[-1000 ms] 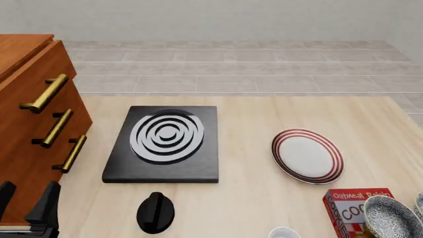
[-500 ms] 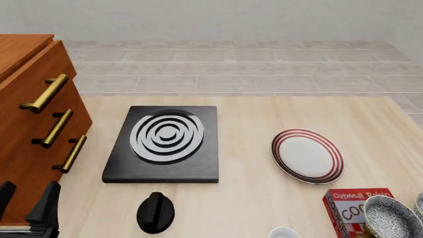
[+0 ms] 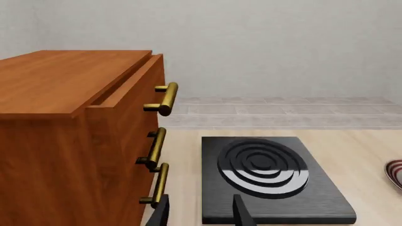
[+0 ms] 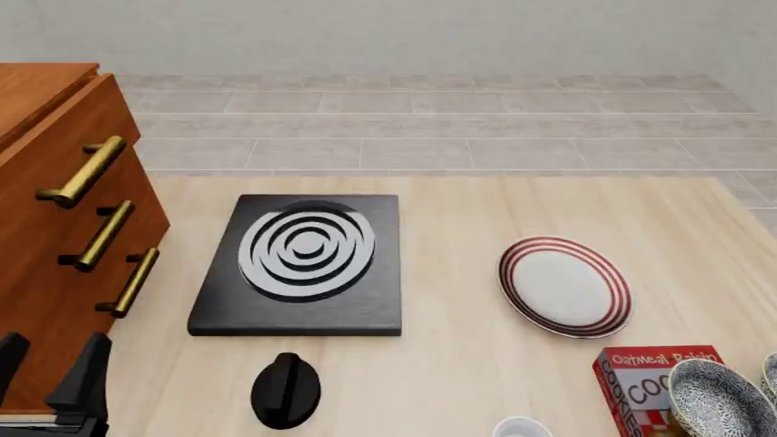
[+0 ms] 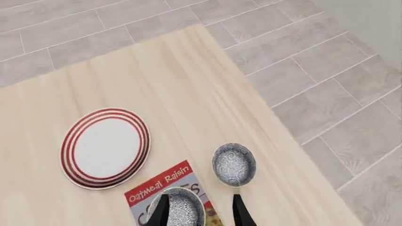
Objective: Pick the akita bowl on the cookies box and place it on the plate.
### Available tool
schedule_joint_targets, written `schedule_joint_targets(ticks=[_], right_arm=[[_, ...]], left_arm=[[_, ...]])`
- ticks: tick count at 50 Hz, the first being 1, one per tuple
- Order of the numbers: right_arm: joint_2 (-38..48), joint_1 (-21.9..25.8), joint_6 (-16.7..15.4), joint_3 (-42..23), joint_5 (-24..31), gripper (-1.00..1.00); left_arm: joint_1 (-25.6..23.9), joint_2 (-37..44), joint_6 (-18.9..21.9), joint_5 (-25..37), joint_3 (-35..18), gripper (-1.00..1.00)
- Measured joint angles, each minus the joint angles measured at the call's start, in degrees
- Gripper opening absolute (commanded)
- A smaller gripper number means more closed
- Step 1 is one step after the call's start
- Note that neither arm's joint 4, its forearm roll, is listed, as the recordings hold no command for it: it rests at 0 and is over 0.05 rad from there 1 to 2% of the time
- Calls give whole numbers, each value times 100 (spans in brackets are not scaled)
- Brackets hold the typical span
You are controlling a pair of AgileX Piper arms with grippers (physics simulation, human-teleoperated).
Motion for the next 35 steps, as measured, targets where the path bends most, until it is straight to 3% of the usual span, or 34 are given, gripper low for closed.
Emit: schedule_joint_targets(ticks=[35], right_arm=[[368, -504, 177, 1219, -903, 100]], left_arm=[[0, 0, 0, 0, 0, 100]])
